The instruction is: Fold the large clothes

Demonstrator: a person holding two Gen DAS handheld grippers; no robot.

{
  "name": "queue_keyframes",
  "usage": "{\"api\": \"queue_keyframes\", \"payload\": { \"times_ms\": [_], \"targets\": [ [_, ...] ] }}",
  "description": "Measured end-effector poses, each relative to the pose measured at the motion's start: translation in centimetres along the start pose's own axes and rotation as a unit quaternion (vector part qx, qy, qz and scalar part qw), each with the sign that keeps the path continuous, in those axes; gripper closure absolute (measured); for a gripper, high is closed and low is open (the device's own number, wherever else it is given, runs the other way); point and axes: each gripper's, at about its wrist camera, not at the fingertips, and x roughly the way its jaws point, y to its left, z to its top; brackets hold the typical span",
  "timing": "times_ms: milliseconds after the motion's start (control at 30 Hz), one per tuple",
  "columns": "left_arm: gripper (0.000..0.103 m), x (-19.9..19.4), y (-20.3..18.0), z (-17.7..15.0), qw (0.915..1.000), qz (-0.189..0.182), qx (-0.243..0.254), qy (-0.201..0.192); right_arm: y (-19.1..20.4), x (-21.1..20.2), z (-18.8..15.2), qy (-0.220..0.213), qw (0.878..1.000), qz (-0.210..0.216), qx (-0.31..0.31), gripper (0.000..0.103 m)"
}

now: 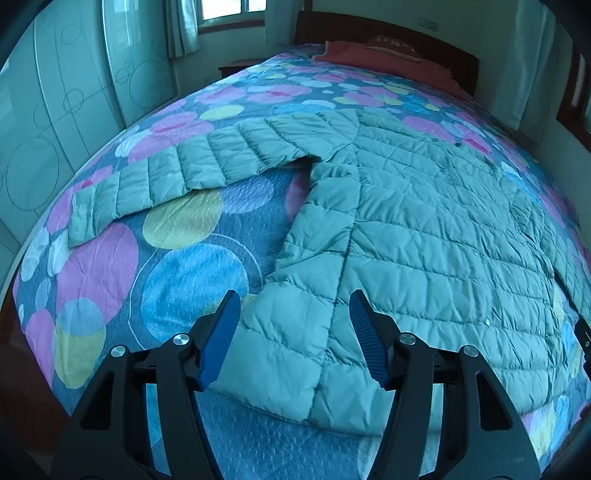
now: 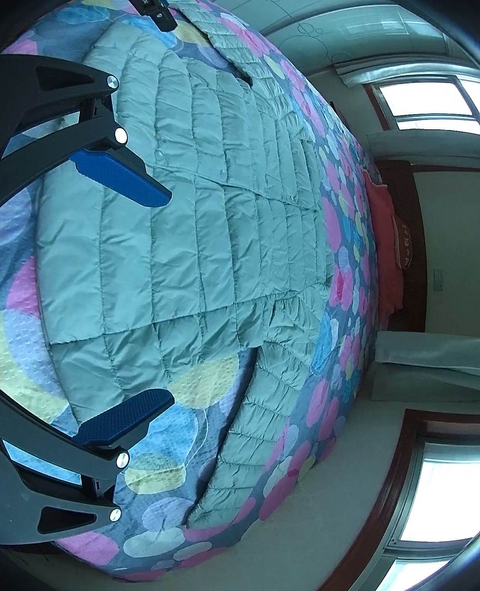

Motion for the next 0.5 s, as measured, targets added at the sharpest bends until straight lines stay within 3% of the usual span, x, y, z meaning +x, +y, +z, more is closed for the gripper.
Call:
{"api": "queue_keyframes", "payload": {
  "times_ms": [33, 67, 100, 233, 267, 333, 400, 500],
  "targets": [
    [0.051, 0.7, 0.8, 0.3, 0.9999, 0.003, -0.008, 0.007, -0.4, 0.5, 0.2, 0.001, 1.0, -0.002, 0.006, 0.018],
    [0.054, 1.6, 1.1, 0.7, 0.9997, 0.013, -0.015, 0.011, -0.9, 1.0, 0.5, 0.005, 1.0, -0.006, 0.01, 0.048],
    [0.057, 2.3, 1.7, 1.1, 0.9994, 0.024, -0.022, 0.013, -1.3, 1.8, 0.7, 0.014, 1.0, -0.014, 0.015, 0.056],
    [0.058, 4.5, 4.4, 2.4, 0.9975, 0.04, -0.055, 0.018, -3.5, 4.1, 1.3, 0.027, 0.998, -0.003, 0.048, 0.055],
    [0.054, 4.9, 5.2, 2.7, 0.9967, 0.042, -0.068, 0.017, -4.0, 4.5, 1.5, 0.027, 0.998, -0.001, 0.053, 0.054],
    [0.028, 5.7, 6.6, 3.1, 0.9944, 0.052, -0.091, 0.016, -5.4, 5.2, 1.9, 0.026, 0.997, -0.002, 0.074, 0.047],
    [0.024, 6.5, 8.2, 3.4, 0.9911, 0.062, -0.117, 0.016, -7.3, 5.9, 2.2, 0.02, 0.994, -0.003, 0.107, 0.032],
    [0.023, 8.0, 10.3, 3.5, 0.9833, 0.074, -0.163, 0.033, -11.2, 6.7, 2.4, 0.009, 0.986, -0.008, 0.167, 0.031]
  ]
}}
